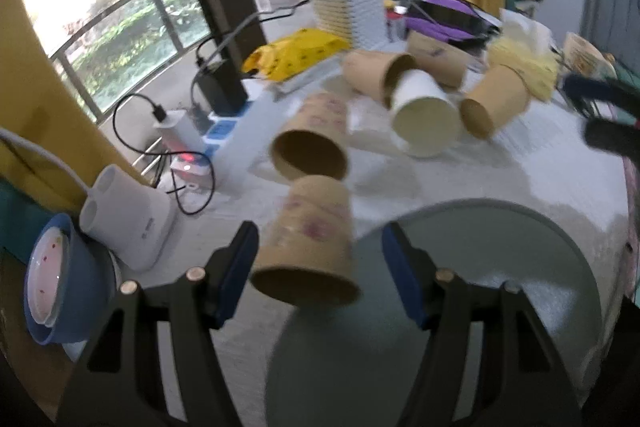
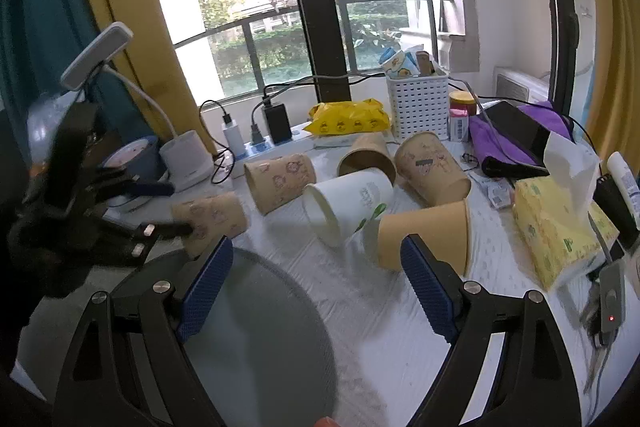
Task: Flip cup upright
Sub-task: 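Close the left gripper on the floral cup's side and lift it, then carry the cup over the mat while the right gripper grasps its rim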
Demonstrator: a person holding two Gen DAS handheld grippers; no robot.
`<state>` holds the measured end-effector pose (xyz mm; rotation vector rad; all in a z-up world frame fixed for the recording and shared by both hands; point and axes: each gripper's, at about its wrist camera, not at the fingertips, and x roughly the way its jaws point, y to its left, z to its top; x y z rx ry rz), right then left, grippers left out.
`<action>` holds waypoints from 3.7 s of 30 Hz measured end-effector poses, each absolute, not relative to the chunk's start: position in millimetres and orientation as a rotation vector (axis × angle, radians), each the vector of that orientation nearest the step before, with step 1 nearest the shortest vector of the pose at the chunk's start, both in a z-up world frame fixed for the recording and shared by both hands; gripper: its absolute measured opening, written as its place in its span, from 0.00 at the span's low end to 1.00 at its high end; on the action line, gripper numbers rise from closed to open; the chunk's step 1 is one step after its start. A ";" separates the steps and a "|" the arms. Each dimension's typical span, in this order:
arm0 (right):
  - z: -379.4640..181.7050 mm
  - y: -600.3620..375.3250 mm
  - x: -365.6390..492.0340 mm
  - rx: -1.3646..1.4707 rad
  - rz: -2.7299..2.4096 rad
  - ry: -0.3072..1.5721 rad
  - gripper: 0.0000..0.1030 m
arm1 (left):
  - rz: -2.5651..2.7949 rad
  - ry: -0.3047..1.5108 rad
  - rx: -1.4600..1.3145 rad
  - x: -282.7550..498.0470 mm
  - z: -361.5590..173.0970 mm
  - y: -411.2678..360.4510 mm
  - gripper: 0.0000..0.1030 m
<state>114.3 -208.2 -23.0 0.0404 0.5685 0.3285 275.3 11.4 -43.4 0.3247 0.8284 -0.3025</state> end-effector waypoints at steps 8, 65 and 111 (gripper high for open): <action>-25.1 -212.1 129.7 0.059 0.302 0.575 0.85 | -0.369 1.004 0.214 316.6 -80.5 22.8 0.64; -48.9 -148.9 54.2 -0.319 0.607 0.658 0.85 | -0.482 0.838 0.007 102.5 -52.2 -11.6 0.74; -111.6 49.7 61.0 -1.573 1.222 0.852 0.70 | -0.198 0.716 -0.383 9.8 -85.7 136.2 0.74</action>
